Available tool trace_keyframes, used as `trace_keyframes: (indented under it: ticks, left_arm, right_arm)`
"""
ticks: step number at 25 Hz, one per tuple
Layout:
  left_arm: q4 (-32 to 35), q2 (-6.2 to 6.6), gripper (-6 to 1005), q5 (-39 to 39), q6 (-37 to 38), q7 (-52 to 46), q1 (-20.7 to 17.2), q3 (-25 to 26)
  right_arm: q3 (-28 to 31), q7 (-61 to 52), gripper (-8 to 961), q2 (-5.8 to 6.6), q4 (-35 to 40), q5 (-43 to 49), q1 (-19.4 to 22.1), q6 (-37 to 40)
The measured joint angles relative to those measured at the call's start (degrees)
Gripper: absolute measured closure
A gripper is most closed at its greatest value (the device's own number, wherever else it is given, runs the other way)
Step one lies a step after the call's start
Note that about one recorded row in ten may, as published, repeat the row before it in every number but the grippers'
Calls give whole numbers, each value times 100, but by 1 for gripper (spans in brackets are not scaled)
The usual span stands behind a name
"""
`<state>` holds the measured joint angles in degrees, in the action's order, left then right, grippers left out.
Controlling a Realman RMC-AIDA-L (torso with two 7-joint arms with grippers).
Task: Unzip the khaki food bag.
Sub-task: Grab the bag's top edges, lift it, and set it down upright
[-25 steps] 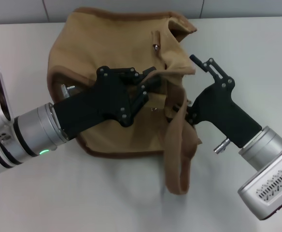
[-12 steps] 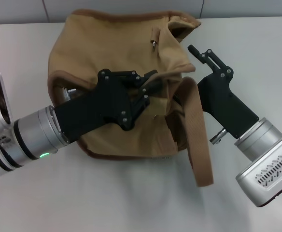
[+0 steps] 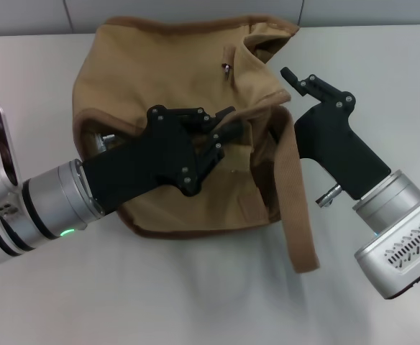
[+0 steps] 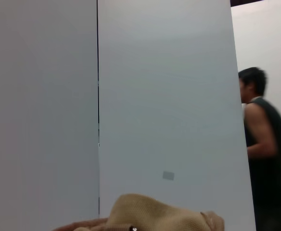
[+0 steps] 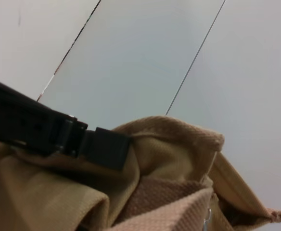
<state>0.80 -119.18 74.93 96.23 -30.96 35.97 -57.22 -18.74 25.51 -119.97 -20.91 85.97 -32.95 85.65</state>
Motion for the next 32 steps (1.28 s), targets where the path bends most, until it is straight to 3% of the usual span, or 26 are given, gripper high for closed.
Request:
trace_keyframes:
  ticks: [6,17,32]
  left_arm:
    - [-10,0,917,11,-21,2,-16,0]
    - [-27,0,917,11,-27,3,-48,1]
    - [-79,0,917,8,0,11,-36,1]
  right_arm:
    - [13,-114,604,1,30,-3,36,208]
    - [1,-151,602,0,44,-3,20,155]
    - [11,-145,784,0,26,362,-44,-96]
